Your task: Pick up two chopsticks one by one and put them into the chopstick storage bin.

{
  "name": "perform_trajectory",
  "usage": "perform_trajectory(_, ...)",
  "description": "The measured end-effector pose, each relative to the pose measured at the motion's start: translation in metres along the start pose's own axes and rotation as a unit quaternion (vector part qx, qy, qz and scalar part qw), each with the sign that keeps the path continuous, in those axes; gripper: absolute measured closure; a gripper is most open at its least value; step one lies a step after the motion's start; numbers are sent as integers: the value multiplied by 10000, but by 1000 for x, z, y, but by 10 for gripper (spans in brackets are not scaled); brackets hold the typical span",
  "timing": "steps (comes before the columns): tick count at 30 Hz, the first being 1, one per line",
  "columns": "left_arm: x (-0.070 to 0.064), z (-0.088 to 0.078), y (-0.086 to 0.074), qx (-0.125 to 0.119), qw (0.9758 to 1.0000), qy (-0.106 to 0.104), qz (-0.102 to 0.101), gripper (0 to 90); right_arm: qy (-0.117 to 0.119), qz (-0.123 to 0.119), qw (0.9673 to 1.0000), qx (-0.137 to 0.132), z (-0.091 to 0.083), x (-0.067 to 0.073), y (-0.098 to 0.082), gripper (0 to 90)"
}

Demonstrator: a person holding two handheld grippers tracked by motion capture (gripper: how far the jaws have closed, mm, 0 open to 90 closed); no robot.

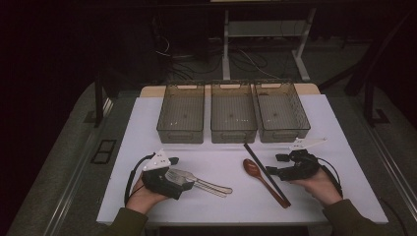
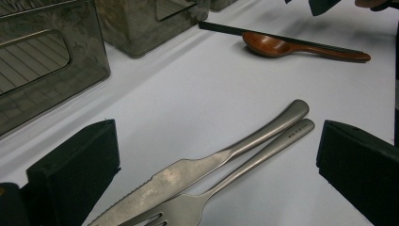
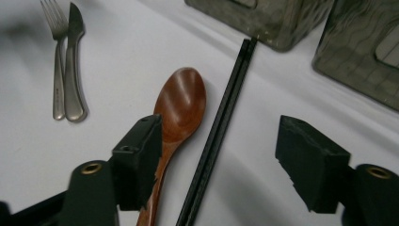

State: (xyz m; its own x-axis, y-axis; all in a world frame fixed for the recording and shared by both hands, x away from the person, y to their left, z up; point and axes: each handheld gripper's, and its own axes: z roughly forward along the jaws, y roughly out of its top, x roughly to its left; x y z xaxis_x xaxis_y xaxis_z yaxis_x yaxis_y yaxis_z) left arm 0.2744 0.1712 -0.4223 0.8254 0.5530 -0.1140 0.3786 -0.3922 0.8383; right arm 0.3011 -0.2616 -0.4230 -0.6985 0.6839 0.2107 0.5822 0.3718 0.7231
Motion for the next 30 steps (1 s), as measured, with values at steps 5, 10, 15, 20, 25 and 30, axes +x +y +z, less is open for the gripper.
perform_trajectory(5,0,0,0,-15,10000,4,-5,0,20,-65,9997,222,2,2,-2,438)
perform_trajectory(10,0,0,0,-1,10000,2,6,0,92,-101,9991,401,3,1,-5,579)
perform_trajectory(15,0,1,0,0,10000,0,10,0,52,-125,9982,579,5,3,-7,670)
perform_trajectory(20,0,0,-1,1,10000,4,15,0,88,-175,9971,741,7,4,-9,731)
perform_trajectory(25,0,0,0,22,10000,5,27,0,105,-171,9962,846,8,4,-11,765)
perform_trajectory(30,0,1,-1,24,10000,3,23,0,107,-176,9956,909,9,5,-13,777)
